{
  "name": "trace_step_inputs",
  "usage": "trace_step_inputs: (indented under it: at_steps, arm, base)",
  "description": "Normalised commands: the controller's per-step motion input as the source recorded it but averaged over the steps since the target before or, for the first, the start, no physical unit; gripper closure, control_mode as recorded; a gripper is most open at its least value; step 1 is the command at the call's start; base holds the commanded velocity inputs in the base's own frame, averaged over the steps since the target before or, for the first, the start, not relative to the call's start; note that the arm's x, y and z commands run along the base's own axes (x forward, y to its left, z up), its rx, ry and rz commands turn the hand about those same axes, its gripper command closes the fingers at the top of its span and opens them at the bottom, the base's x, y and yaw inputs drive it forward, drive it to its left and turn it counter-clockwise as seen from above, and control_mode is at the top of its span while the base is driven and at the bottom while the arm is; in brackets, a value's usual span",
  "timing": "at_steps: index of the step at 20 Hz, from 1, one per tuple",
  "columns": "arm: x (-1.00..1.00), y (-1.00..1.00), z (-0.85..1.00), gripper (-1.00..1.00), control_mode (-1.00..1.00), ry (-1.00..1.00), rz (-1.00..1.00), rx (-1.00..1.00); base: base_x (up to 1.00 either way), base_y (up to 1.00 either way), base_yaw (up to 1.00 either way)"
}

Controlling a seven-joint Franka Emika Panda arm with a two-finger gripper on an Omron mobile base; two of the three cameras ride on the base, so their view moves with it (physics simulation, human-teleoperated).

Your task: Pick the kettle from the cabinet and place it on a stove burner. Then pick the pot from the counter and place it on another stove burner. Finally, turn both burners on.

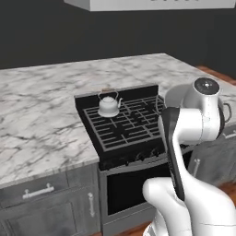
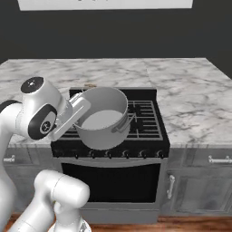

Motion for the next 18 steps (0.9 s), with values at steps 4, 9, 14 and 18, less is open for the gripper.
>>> trace_step_inputs:
  at_steps: [4, 9, 14, 18]
  arm:
    - [0.00, 0.00, 0.00, 1.00, 1.00, 0.00, 0.00, 0.00]
    - [0.00, 0.00, 0.00, 1.00, 1.00, 0.00, 0.00, 0.00]
    - [0.00, 0.00, 0.00, 1.00, 1.00, 0.00, 0.00, 0.00]
    - [0.00, 0.00, 0.00, 1.00, 1.00, 0.00, 0.00, 0.00]
  base:
    - [0.13, 0.53, -0.25]
    - [0.18, 0.40, -0.23]
    - [0.25, 0.34, -0.17]
    - [0.23, 0.41, -0.17]
